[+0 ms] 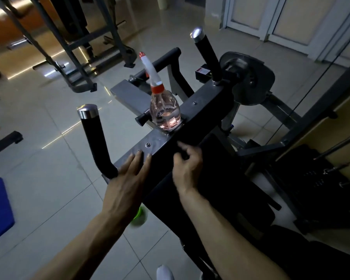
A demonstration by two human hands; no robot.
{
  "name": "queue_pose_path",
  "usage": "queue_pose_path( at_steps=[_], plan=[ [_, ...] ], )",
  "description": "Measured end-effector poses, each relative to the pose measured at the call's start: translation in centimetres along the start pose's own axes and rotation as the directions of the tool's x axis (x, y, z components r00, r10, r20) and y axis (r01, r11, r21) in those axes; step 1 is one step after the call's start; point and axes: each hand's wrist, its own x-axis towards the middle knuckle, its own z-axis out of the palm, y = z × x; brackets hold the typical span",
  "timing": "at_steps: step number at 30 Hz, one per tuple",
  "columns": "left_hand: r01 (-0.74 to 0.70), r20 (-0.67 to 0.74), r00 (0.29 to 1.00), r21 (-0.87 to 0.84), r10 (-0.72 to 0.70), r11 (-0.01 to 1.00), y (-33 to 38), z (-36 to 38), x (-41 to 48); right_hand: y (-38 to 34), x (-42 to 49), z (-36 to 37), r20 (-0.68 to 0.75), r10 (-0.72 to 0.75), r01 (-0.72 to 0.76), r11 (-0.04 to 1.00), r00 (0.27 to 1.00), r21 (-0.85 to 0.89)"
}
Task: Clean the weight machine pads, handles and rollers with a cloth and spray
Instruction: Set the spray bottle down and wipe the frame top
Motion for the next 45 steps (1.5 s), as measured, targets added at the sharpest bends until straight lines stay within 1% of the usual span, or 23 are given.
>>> queue_pose_path(
  at_steps=[3,6,8,10,11,12,14,17,19,21,23,24,25,26,28,31,33,34,36,38,40,43,45],
  plan=[
    [-0.037,0.024,0.999,-0.006,0.037,0.999,-0.6,0.2,-0.1,2.5,-7.1,1.0,0.147,0.023,-0.024,1.000,0.989,0.008],
    [-0.053,0.038,0.998,-0.016,0.053,0.998,-1.1,0.3,-0.1,2.1,-6.8,0.4,0.180,0.004,-0.016,0.998,0.984,0.068],
    [-0.070,0.022,0.997,-0.017,0.070,0.997,-1.2,0.4,-0.1,1.6,-2.9,-0.3,0.062,0.017,-0.021,0.998,0.998,0.063],
    [-0.088,0.008,0.996,-0.010,0.088,0.996,-1.4,0.6,-0.1,1.4,2.3,-1.1,-0.069,0.187,-0.175,0.973,0.980,0.148],
    [-0.093,0.007,0.996,-0.003,0.093,0.996,-1.4,0.8,-0.2,1.5,3.9,-1.2,-0.097,0.263,-0.242,0.952,0.960,0.185],
    [-0.103,0.007,0.995,0.005,0.103,0.995,-1.5,0.9,-0.2,1.6,4.2,-1.1,-0.119,0.283,-0.260,0.949,0.952,0.181],
    [-0.120,0.000,0.993,0.022,0.120,0.993,-1.7,1.0,-0.1,1.6,2.4,-0.1,-0.096,0.257,-0.243,0.960,0.962,0.136],
    [-0.130,-0.014,0.991,0.034,0.130,0.991,-1.8,1.1,0.1,2.5,-4.0,1.2,-0.051,0.185,-0.181,0.980,0.981,0.079],
    [-0.125,-0.015,0.992,0.042,0.126,0.991,-1.8,1.1,0.1,2.6,-8.8,1.4,0.076,0.157,-0.158,0.987,0.985,0.010],
    [-0.139,-0.004,0.990,0.045,0.140,0.989,-1.9,1.2,0.0,2.5,-10.4,1.0,0.157,0.162,-0.167,0.986,0.974,0.016],
    [-0.161,-0.006,0.987,0.051,0.161,0.986,-2.1,1.3,0.0,2.3,-8.1,0.3,0.075,0.135,-0.139,0.989,0.988,0.053],
    [-0.163,-0.011,0.986,0.051,0.164,0.985,-2.1,1.3,0.0,2.1,-5.9,0.0,-0.026,0.138,-0.136,0.989,0.990,0.059],
    [-0.166,-0.020,0.986,0.048,0.167,0.985,-2.1,1.3,0.0,2.0,-3.6,-0.5,-0.105,0.165,-0.158,0.984,0.981,0.079],
    [-0.169,-0.033,0.985,0.042,0.170,0.985,-2.1,1.4,-0.2,1.5,-1.8,-1.0,-0.110,0.209,-0.195,0.973,0.972,0.121],
    [-0.190,-0.064,0.979,0.033,0.192,0.981,-2.1,1.3,-0.4,1.0,-0.8,-0.9,-0.077,0.267,-0.252,0.953,0.961,0.166],
    [-0.263,-0.127,0.957,0.013,0.263,0.965,-2.5,1.3,-1.0,1.3,-3.8,0.5,-0.082,0.317,-0.304,0.942,0.945,0.144],
    [-0.304,-0.153,0.942,-0.014,0.298,0.953,-3.0,1.6,-2.0,3.0,-8.2,1.9,-0.004,0.354,-0.351,0.927,0.935,0.129],
    [-0.319,-0.160,0.937,-0.033,0.310,0.947,-3.3,1.6,-2.5,3.2,-10.7,2.0,0.078,0.378,-0.385,0.916,0.922,0.114],
    [-0.349,-0.212,0.922,-0.093,0.324,0.933,-4.0,1.6,-3.6,3.3,-13.5,1.7,0.174,0.388,-0.419,0.884,0.905,0.208],
    [-0.358,-0.296,0.908,-0.178,0.297,0.917,-4.8,1.7,-5.0,3.5,-11.7,1.6,0.117,0.415,-0.432,0.864,0.902,0.260],
    [-0.317,-0.360,0.908,-0.262,0.213,0.911,-5.3,1.7,-6.3,3.1,-7.6,1.5,-0.036,0.421,-0.398,0.878,0.906,0.266],
    [-0.136,-0.384,0.923,-0.391,-0.027,0.910,-6.2,1.8,-7.6,2.1,-4.5,1.8,-0.154,0.398,-0.350,0.898,0.905,0.267],
    [-0.026,-0.351,0.922,-0.481,-0.165,0.876,-6.5,1.8,-7.7,1.7,-6.8,2.8,-0.152,0.366,-0.331,0.919,0.918,0.216]
  ],
)
